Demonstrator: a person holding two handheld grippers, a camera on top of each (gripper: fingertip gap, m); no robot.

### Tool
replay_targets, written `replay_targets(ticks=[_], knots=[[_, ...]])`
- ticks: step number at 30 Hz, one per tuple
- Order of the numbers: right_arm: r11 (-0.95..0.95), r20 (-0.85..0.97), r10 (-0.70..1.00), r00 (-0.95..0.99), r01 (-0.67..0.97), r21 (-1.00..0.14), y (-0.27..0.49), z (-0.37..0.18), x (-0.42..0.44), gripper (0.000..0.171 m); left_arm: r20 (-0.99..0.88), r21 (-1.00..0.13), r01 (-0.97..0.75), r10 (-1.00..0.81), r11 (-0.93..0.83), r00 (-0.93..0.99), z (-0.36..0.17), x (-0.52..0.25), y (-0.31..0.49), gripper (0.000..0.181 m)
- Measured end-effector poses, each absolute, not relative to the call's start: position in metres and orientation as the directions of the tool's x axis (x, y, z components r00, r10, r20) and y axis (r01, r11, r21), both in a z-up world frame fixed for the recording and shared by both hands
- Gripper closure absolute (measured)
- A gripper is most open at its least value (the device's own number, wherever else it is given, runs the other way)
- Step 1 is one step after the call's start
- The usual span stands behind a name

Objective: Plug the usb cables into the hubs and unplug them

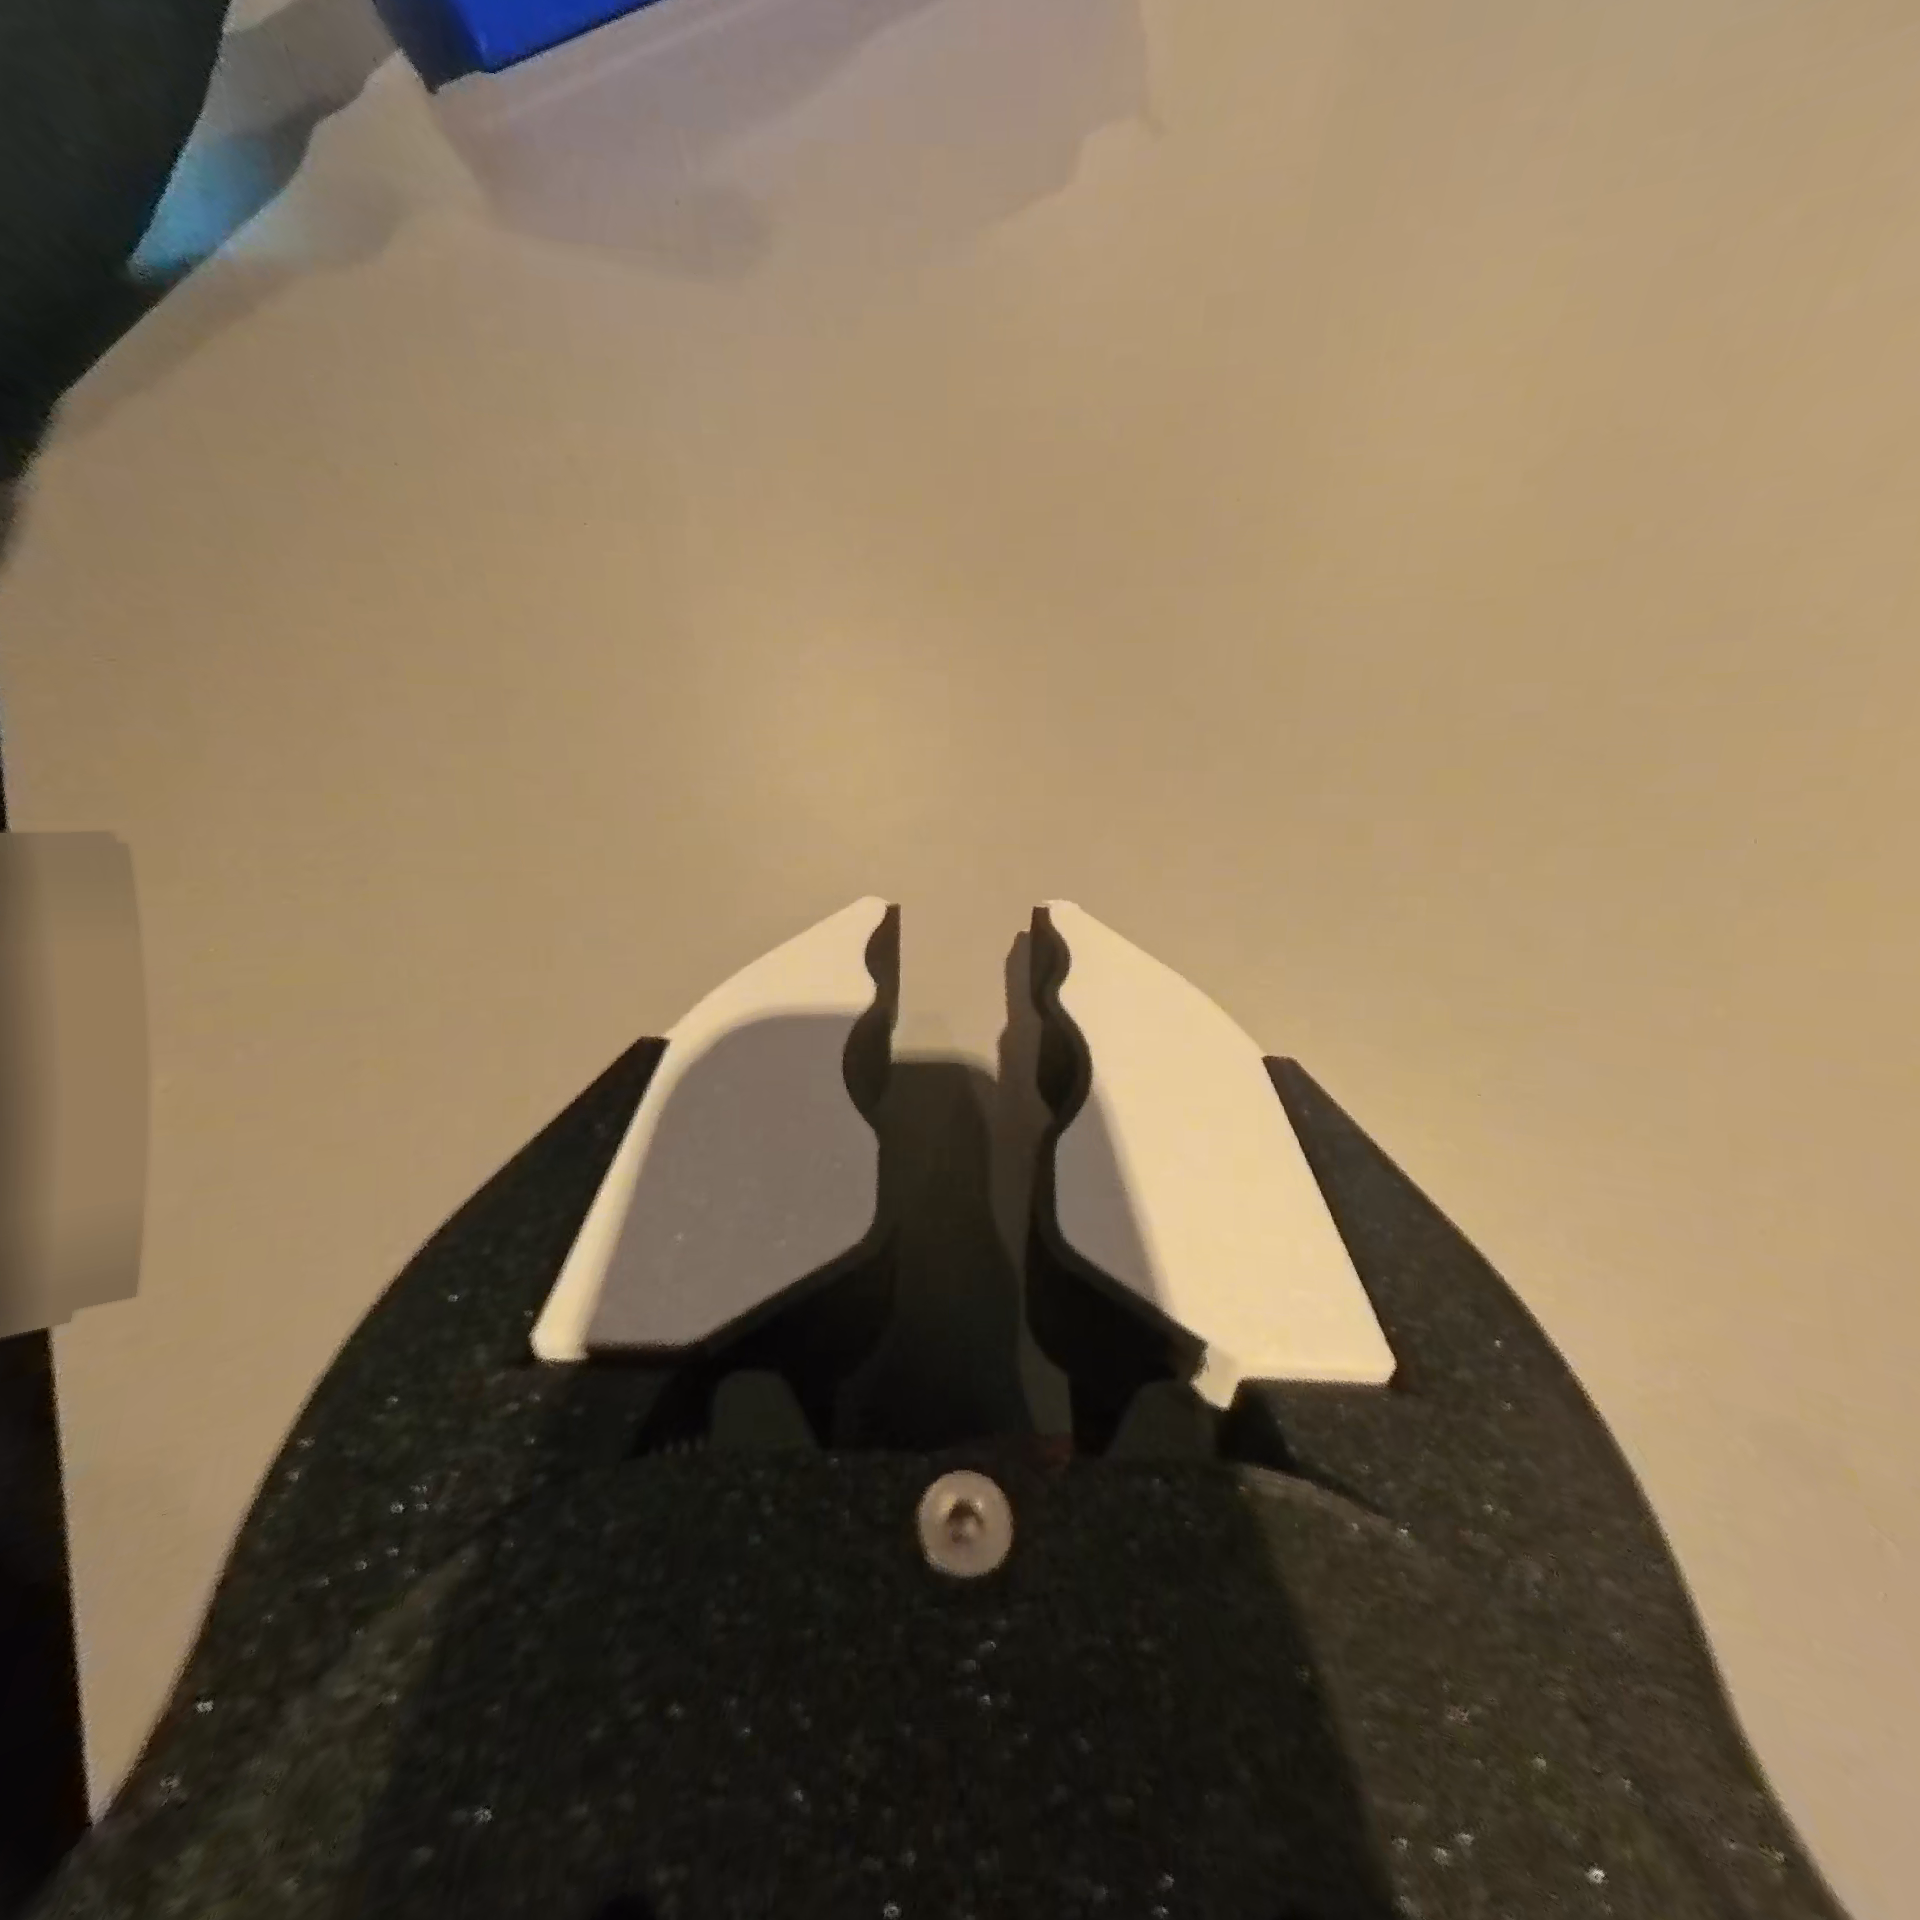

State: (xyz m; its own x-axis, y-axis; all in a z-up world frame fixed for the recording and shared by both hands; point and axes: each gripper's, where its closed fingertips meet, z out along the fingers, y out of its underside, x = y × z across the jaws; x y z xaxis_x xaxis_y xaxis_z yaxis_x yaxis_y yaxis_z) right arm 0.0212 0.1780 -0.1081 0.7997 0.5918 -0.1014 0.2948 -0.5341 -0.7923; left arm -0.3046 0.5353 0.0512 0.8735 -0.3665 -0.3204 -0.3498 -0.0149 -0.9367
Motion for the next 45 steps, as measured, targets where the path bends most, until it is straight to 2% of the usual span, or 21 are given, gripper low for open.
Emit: replay_targets(ticks=[5,9,15,17,19,21,23,25,27,30,33,36,39,45], knots=[[-0.534,-0.099,0.592,0.799,0.297,-0.791,0.178,-0.108,0.021,0.147,-0.443,-0.881,-0.473,-0.338,-0.009,0.831,0.052,-0.306,0.532,0.178],[-0.533,-0.094,0.593,0.8,0.302,-0.791,0.178,-0.109,0.021,0.147,-0.416,-0.901,-0.434,-0.309,0.009,0.855,0.062,-0.312,0.53,0.178],[-0.533,-0.096,0.594,0.799,0.301,-0.791,0.178,-0.109,0.021,0.148,-0.411,-0.907,-0.374,-0.209,0.194,0.887,0.106,-0.316,0.512,0.178],[-0.532,-0.096,0.594,0.799,0.301,-0.791,0.178,-0.109,0.021,0.148,-0.403,-0.905,-0.353,-0.21,0.238,0.891,0.115,-0.314,0.506,0.178],[-0.533,-0.096,0.594,0.799,0.302,-0.791,0.178,-0.109,0.021,0.148,-0.42,-0.904,-0.381,-0.24,0.193,0.875,0.108,-0.311,0.507,0.178],[-0.533,-0.095,0.594,0.799,0.302,-0.791,0.178,-0.109,0.021,0.148,-0.43,-0.894,-0.386,-0.19,0.23,0.883,0.117,-0.314,0.503,0.178],[-0.533,-0.094,0.594,0.799,0.303,-0.79,0.178,-0.109,0.021,0.148,-0.378,-0.907,-0.313,-0.215,0.281,0.901,0.129,-0.313,0.495,0.178],[-0.533,-0.093,0.593,0.8,0.303,-0.79,0.178,-0.109,0.021,0.148,-0.36,-0.923,-0.297,-0.274,0.245,0.892,0.126,-0.31,0.495,0.178],[-0.532,-0.092,0.593,0.8,0.304,-0.79,0.178,-0.109,0.021,0.148,-0.355,-0.918,-0.292,-0.225,0.27,0.907,0.132,-0.317,0.493,0.178],[-0.533,-0.091,0.593,0.8,0.305,-0.789,0.178,-0.109,0.021,0.148,-0.305,-0.936,-0.233,-0.278,0.264,0.911,0.134,-0.315,0.49,0.178],[-0.532,-0.091,0.593,0.8,0.305,-0.79,0.179,-0.109,0.021,0.148,-0.304,-0.925,-0.222,-0.252,0.308,0.919,0.141,-0.319,0.487,0.178],[-0.531,-0.088,0.594,0.8,0.308,-0.789,0.179,-0.109,0.021,0.148,-0.286,-0.953,-0.24,-0.283,0.187,0.916,0.121,-0.32,0.499,0.178],[-0.527,-0.082,0.593,0.801,0.31,-0.791,0.179,-0.109,0.021,0.148,-0.233,-0.951,-0.145,-0.326,0.274,0.916,0.137,-0.316,0.489,0.178],[-0.525,-0.077,0.595,0.8,0.315,-0.791,0.178,-0.109,0.021,0.148,-0.284,-0.945,-0.207,-0.316,0.254,0.905,0.129,-0.313,0.494,0.178]])
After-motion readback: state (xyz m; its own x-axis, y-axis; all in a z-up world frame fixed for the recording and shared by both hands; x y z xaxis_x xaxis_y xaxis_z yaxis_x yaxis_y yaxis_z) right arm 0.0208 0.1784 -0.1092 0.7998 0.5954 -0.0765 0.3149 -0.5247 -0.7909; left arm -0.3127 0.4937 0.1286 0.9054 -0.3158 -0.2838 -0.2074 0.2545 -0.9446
